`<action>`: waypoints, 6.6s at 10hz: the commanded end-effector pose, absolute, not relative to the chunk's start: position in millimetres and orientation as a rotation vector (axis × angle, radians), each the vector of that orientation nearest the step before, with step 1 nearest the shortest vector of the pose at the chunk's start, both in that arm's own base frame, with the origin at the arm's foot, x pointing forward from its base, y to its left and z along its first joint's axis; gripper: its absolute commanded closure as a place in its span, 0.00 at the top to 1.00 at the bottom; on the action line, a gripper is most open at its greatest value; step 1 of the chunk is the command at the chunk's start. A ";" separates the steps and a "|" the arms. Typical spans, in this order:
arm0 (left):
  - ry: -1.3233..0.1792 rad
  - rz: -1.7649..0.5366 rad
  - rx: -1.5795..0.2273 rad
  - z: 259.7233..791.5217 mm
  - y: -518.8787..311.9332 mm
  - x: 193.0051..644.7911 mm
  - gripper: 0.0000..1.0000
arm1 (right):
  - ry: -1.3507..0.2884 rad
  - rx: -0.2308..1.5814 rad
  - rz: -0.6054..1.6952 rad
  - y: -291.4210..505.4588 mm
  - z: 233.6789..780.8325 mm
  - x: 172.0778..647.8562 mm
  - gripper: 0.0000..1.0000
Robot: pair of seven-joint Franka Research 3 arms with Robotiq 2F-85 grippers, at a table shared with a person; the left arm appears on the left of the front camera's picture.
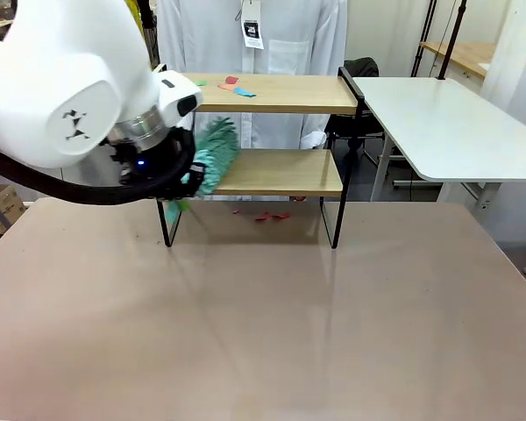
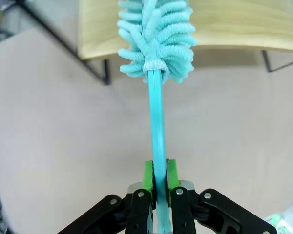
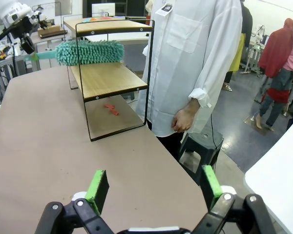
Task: Clean the shelf.
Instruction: Clean the specific section of the Shelf indicated by the human with the Duster.
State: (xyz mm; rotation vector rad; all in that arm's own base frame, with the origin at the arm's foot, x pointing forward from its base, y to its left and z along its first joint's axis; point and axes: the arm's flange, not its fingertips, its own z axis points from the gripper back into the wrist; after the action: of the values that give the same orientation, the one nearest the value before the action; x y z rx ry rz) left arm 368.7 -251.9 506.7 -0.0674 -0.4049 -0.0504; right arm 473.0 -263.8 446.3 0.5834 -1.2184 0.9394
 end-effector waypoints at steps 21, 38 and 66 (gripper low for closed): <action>-0.377 -0.711 -0.366 555.1 -182.4 283.7 0.13 | -1.221 0.577 0.941 -263.3 448.8 473.5 1.00; 0.266 -0.932 0.172 615.6 -66.9 246.4 0.13 | -1.221 0.577 0.941 -263.3 448.8 473.5 1.00; 0.266 -0.932 0.172 615.6 -66.9 246.4 0.13 | -1.221 0.577 0.941 -263.3 448.8 473.5 1.00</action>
State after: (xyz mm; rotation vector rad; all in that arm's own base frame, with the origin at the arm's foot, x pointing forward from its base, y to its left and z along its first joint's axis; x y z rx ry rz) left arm 249.9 -66.6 617.7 0.1918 0.2690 -0.9457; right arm 472.9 -263.9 446.3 0.5833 -1.2184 0.9390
